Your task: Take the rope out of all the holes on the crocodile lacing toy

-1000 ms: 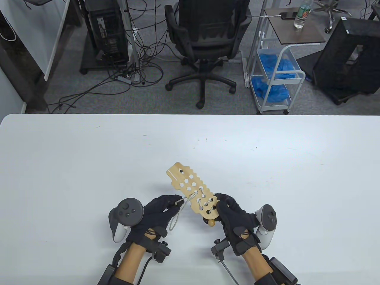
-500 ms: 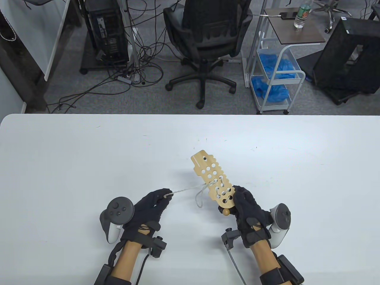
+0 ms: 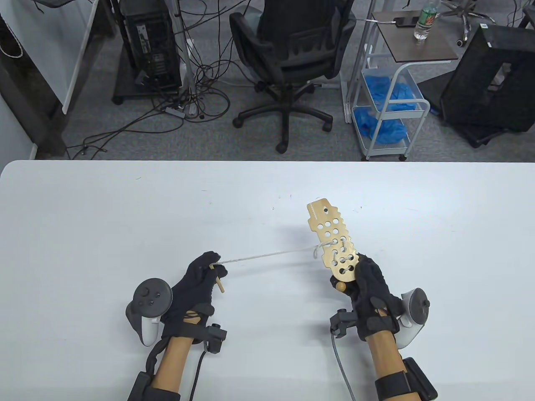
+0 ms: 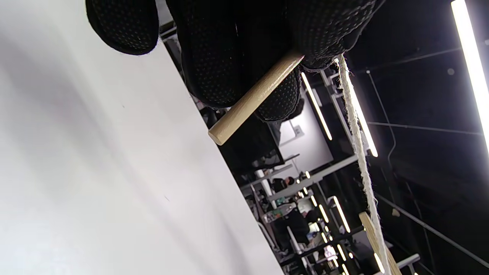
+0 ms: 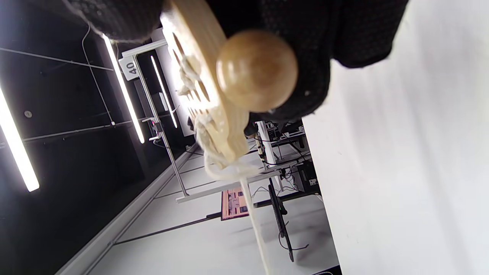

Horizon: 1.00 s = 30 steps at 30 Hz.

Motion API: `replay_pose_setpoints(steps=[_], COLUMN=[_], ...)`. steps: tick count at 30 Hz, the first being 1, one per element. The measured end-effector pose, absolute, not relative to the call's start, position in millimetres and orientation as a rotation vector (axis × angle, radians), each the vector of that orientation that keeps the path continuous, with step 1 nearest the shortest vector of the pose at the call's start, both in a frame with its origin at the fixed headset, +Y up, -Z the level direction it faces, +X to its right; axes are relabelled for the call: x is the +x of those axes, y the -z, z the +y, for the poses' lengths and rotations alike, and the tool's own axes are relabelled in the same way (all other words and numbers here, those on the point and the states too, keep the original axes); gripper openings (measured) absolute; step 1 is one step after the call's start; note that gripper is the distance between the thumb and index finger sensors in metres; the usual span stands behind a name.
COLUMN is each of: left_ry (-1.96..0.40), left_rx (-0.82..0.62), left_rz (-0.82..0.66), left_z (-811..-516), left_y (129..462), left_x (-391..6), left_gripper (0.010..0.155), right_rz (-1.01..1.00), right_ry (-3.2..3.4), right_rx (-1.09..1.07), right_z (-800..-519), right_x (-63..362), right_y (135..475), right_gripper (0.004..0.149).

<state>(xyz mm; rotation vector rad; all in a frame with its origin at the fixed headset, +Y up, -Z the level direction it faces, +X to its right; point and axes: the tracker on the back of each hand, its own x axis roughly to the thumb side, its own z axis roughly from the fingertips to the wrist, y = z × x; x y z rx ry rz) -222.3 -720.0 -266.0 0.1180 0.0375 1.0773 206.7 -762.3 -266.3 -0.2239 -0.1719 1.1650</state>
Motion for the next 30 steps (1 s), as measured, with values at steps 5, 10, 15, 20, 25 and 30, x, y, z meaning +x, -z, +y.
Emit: replay_pose_setpoints(steps=[5, 10, 15, 20, 25, 30], left_ry=[-1.100, -1.124, -1.149, -1.164, -1.165, -1.152], left_rx=[0.144, 0.168, 0.188, 0.201, 0.203, 0.206], left_rz=[0.100, 0.159, 0.196, 0.228, 0.242, 0.243], left_z=[-721.9, -724.3, -725.7, -727.0, -728.1, -728.2], left_y=[266.1, 265.8, 265.3, 264.5, 264.2, 264.2], left_x=[-234.7, -246.7, -255.2, -259.9, -261.5, -260.2], left_gripper=[0.051, 0.048, 0.047, 0.046, 0.045, 0.045], right_rz=[-0.180, -0.186, -0.209, -0.234, -0.238, -0.229], right_ry=[-1.114, -1.050, -1.011, -0.955, -0.945, -0.981], right_rx=[-0.271, -0.298, -0.316, -0.335, -0.347, -0.340], right_z=[-766.8, -769.6, -770.6, -771.8, -773.2, -772.7], right_x=[214.3, 218.7, 222.6, 226.2, 228.7, 224.9], right_y=[265.6, 264.7, 263.9, 262.4, 261.4, 262.1], right_gripper=[0.053, 0.054, 0.055, 0.055, 0.055, 0.055])
